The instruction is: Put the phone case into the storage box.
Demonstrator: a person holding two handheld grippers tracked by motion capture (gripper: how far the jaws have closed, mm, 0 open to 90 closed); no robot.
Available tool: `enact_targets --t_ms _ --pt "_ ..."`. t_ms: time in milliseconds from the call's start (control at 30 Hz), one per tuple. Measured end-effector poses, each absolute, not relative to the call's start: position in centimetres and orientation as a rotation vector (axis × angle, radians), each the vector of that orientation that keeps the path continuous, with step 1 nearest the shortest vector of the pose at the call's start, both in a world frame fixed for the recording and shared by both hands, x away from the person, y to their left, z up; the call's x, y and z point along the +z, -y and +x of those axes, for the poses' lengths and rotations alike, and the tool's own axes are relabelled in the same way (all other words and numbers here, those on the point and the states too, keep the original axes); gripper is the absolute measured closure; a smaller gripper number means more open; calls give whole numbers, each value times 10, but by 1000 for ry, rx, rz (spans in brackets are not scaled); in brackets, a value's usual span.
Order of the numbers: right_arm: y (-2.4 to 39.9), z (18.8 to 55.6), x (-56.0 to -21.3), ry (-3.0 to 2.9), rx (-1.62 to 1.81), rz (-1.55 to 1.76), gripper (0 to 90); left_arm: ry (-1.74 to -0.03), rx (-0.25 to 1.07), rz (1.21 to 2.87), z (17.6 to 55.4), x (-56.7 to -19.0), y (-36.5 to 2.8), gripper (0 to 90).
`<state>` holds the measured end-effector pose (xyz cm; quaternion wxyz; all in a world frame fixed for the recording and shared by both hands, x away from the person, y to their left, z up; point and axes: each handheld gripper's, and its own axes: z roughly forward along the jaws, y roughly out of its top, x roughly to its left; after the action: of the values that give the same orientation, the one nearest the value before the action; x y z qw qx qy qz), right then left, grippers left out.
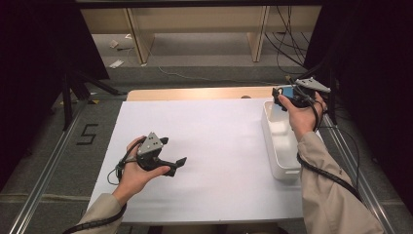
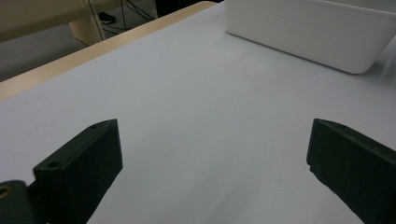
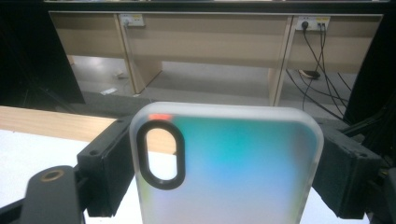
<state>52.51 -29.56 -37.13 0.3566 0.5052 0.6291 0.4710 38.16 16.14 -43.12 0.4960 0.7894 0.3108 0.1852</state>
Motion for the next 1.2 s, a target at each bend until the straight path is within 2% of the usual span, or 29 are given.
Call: enact_targets --t_ms 1200 --pt "295 535 -377 -1628 1189 1321 182 -751 446 1911 382 -431 -162 27"
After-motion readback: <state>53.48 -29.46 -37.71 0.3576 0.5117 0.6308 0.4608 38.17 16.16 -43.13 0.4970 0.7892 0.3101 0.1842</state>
